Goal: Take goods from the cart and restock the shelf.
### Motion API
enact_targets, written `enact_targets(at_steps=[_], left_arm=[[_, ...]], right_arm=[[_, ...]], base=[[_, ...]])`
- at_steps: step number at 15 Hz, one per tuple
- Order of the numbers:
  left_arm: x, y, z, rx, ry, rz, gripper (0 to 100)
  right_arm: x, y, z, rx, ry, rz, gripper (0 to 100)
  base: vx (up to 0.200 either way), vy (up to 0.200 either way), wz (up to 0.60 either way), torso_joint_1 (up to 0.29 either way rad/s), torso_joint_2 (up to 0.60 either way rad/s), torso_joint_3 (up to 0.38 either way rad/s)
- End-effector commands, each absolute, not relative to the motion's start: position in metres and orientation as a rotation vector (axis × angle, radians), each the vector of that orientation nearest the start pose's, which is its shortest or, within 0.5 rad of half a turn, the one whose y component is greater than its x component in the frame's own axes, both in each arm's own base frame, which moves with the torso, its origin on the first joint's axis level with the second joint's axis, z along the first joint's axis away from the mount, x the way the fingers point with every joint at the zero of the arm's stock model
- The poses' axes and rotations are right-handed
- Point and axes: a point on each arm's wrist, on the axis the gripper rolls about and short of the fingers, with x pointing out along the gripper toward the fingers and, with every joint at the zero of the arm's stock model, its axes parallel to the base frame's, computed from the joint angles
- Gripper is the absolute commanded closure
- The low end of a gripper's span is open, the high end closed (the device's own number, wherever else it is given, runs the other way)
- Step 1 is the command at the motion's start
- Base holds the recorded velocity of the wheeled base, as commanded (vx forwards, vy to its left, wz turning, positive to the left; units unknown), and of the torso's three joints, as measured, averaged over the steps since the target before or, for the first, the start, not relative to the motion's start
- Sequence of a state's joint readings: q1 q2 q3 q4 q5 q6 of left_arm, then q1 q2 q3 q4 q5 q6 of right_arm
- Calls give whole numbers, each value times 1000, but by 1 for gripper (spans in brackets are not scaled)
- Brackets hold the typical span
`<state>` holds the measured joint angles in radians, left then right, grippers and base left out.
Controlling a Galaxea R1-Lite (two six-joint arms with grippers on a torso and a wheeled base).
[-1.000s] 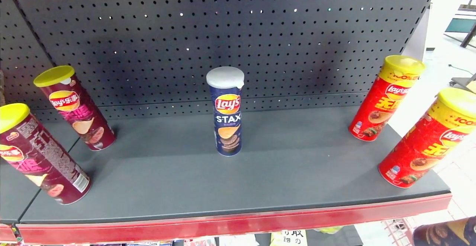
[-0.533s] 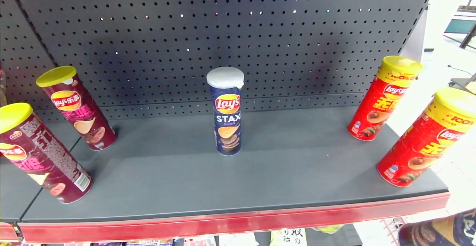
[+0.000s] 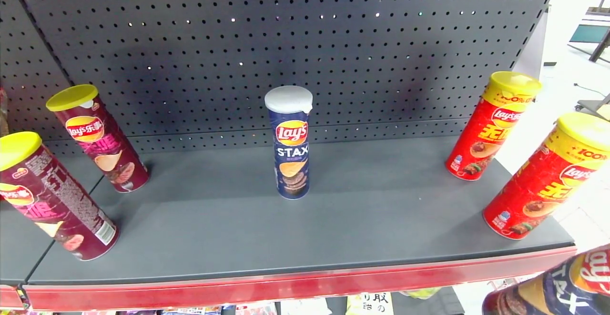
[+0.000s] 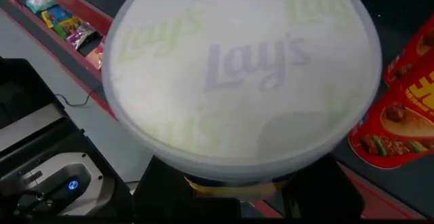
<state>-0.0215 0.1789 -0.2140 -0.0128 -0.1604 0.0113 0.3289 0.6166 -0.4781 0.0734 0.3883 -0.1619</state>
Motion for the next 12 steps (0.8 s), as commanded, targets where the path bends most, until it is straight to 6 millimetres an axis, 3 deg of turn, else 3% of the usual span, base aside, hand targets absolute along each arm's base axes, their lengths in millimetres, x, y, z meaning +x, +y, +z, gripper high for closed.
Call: enact_targets(at_steps=[1, 6, 7, 12], left_arm=[[51, -15, 230, -1, 90, -502, 0], [154, -45, 221, 90, 205, -719, 0], [177, -63, 221, 95, 226, -783, 0], [228, -96, 222, 144, 242, -886, 0]], right_arm=[[41, 23, 205, -148, 190, 740, 100], [47, 25, 212, -147, 196, 730, 100], [49, 26, 211, -146, 205, 732, 100], [48, 25, 210, -141, 205, 728, 100]], base=[[0, 0, 0, 0, 0, 0], [0, 0, 0, 0, 0, 0], [0, 0, 0, 0, 0, 0], [0, 0, 0, 0, 0, 0]])
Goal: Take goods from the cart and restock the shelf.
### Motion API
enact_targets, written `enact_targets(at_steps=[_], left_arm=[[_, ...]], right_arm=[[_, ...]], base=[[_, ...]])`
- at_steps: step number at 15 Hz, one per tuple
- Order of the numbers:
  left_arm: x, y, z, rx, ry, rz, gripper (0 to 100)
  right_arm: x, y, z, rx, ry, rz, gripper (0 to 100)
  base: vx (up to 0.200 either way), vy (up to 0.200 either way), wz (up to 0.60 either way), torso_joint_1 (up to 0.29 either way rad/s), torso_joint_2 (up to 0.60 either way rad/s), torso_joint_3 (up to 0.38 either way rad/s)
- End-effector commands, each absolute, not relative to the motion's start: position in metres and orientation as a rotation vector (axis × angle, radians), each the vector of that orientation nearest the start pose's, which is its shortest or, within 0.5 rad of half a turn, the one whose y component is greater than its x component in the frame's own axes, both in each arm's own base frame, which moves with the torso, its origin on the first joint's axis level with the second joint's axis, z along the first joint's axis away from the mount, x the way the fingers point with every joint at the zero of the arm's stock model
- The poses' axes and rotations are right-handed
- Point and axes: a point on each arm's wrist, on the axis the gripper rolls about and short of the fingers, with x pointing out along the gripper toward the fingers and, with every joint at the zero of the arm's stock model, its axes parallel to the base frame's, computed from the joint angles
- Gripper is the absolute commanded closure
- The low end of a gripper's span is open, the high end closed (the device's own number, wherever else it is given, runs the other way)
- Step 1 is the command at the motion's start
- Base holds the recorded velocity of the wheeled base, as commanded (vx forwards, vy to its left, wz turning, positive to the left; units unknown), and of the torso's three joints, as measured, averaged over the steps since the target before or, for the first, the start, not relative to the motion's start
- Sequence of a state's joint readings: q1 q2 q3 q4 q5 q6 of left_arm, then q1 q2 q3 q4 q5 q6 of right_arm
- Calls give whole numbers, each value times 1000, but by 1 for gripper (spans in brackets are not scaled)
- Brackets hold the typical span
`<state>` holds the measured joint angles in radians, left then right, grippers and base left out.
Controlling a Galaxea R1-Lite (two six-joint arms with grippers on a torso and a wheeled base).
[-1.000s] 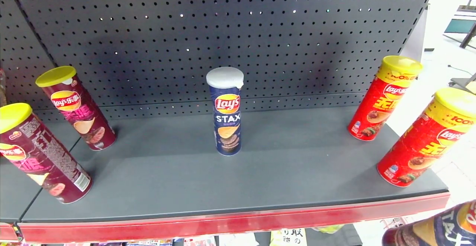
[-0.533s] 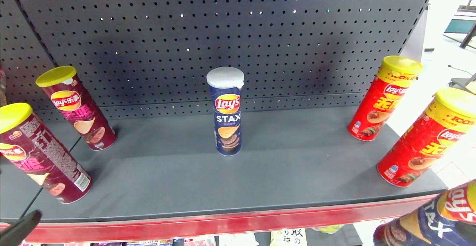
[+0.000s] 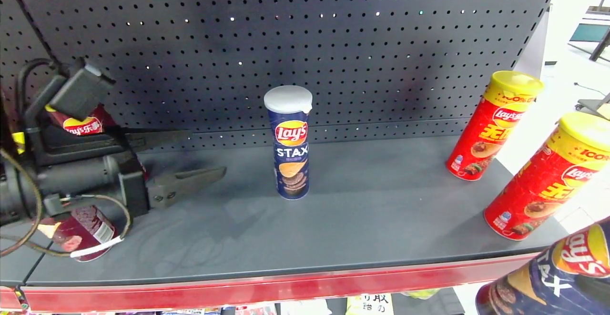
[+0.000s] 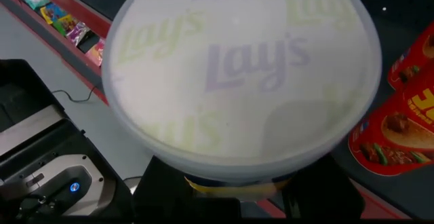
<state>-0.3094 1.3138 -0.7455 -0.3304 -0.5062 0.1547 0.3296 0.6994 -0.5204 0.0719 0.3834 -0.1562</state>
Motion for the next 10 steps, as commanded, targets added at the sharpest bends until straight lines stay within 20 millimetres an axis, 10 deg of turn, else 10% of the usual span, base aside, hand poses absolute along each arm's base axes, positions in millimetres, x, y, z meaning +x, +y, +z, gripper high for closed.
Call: enact_targets(at_steps=[1, 10], left_arm=[[234, -103, 223, 145, 241, -918, 0], [294, -132, 228, 160, 194, -1015, 0]], right_arm=[[47, 25, 210, -139, 202, 726, 100], [50, 26, 210, -139, 212, 724, 100]], base=[[0, 0, 0, 0, 0, 0], [0, 0, 0, 0, 0, 0]])
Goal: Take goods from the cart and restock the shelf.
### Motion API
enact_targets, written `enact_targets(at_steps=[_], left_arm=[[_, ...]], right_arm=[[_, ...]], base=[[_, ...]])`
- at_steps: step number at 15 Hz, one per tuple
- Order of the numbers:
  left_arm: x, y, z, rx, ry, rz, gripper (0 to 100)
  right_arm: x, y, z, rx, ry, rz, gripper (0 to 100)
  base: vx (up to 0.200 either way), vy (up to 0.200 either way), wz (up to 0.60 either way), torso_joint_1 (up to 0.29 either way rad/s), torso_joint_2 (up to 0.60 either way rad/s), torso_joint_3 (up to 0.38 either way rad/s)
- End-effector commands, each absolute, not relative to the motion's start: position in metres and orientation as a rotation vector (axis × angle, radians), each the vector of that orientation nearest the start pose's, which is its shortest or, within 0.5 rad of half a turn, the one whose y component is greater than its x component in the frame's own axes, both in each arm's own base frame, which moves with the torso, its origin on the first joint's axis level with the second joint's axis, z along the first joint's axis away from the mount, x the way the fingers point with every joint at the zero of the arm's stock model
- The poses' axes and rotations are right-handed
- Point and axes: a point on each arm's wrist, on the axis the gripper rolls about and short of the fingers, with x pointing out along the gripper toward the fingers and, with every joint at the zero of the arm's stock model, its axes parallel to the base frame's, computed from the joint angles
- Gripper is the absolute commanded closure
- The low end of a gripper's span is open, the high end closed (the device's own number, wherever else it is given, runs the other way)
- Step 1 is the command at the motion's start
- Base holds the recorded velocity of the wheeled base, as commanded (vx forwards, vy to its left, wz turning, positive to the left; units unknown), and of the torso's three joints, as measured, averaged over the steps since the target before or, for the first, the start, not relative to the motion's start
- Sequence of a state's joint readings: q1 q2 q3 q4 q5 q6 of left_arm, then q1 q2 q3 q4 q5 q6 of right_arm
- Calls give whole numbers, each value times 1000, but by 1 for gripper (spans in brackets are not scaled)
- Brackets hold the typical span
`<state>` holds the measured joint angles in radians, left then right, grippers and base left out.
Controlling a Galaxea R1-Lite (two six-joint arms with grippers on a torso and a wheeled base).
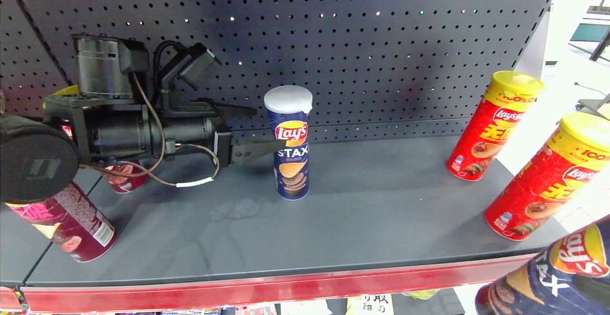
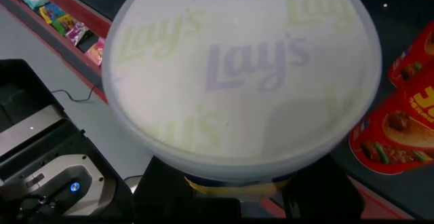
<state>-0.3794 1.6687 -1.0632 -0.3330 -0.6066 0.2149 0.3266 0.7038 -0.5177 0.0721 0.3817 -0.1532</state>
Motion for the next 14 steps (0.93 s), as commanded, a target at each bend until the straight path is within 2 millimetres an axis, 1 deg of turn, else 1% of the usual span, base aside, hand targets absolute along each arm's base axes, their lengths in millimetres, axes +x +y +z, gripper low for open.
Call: enact_targets(at_steps=[1, 6, 7, 9, 12, 13, 14], left_arm=[[297, -135, 227, 159, 195, -1028, 0], [318, -146, 220, 155, 202, -1052, 0], [323, -151, 217, 154, 206, -1059, 0], [323, -158, 217, 149, 207, -1078, 0], [336, -167, 218, 153, 186, -1085, 0], [338, -171, 217, 153, 186, -1091, 0], [339, -171, 217, 155, 183, -1091, 100]], right_arm=[[50, 26, 210, -137, 215, 724, 100], [51, 26, 209, -137, 223, 724, 100], [52, 26, 209, -137, 225, 724, 100], [53, 27, 209, -136, 229, 723, 100], [54, 26, 209, -135, 233, 711, 100], [54, 26, 209, -135, 232, 710, 100], [54, 26, 209, -135, 232, 710, 100]], base=[[0, 0, 0, 0, 0, 0], [0, 0, 0, 0, 0, 0], [0, 0, 0, 0, 0, 0], [0, 0, 0, 0, 0, 0], [0, 0, 0, 0, 0, 0], [0, 0, 0, 0, 0, 0], [0, 0, 0, 0, 0, 0]])
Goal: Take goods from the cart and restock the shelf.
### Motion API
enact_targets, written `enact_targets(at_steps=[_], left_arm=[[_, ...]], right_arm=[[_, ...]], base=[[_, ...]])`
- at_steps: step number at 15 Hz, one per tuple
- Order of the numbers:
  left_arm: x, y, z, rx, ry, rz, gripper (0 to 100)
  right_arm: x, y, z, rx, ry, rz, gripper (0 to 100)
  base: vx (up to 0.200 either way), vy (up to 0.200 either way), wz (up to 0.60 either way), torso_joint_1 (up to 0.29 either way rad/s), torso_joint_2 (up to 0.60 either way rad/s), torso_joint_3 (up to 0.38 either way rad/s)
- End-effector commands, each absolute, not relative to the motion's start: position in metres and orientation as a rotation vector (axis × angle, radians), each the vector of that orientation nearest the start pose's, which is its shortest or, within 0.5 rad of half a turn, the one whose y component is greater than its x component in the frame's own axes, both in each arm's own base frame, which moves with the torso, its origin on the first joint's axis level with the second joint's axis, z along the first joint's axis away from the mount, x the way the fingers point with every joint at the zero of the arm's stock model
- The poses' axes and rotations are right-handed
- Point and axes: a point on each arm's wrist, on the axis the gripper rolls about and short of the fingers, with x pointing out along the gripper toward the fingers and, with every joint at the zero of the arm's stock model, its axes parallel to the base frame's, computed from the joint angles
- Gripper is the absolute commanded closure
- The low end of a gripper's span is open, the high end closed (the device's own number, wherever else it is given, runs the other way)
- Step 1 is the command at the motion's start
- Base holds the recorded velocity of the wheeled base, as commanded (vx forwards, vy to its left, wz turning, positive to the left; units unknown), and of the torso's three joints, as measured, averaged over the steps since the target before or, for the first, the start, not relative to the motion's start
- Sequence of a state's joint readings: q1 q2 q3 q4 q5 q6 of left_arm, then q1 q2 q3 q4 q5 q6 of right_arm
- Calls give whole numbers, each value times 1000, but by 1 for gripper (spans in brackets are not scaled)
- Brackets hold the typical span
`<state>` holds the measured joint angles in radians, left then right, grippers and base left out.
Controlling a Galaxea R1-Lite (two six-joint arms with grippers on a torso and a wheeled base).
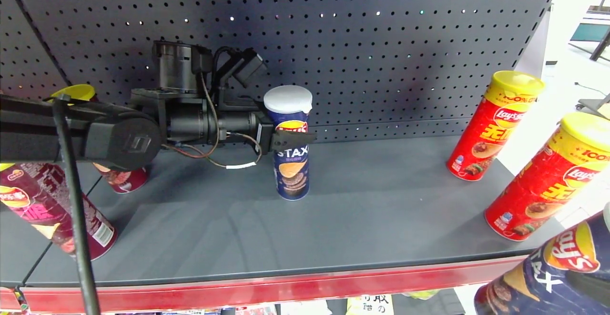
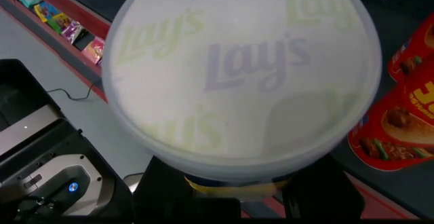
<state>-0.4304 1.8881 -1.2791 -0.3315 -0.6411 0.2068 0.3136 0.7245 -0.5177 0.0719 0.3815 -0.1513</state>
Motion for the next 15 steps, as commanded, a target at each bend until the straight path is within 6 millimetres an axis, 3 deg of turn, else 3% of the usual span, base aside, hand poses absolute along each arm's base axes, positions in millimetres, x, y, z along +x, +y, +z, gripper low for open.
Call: enact_targets(at_steps=[1, 6, 12, 15], left_arm=[[340, -172, 215, 155, 187, -1094, 100], [331, -171, 212, 148, 210, -1118, 100], [263, -151, 215, 129, 246, -1214, 100], [235, -150, 203, 128, 295, -1256, 100]], right_arm=[[54, 26, 209, -135, 233, 711, 100], [56, 27, 209, -120, 248, 709, 100], [57, 27, 211, -115, 243, 711, 100], [59, 28, 211, -115, 254, 712, 100]], base=[[0, 0, 0, 0, 0, 0], [0, 0, 0, 0, 0, 0], [0, 0, 0, 0, 0, 0], [0, 0, 0, 0, 0, 0]])
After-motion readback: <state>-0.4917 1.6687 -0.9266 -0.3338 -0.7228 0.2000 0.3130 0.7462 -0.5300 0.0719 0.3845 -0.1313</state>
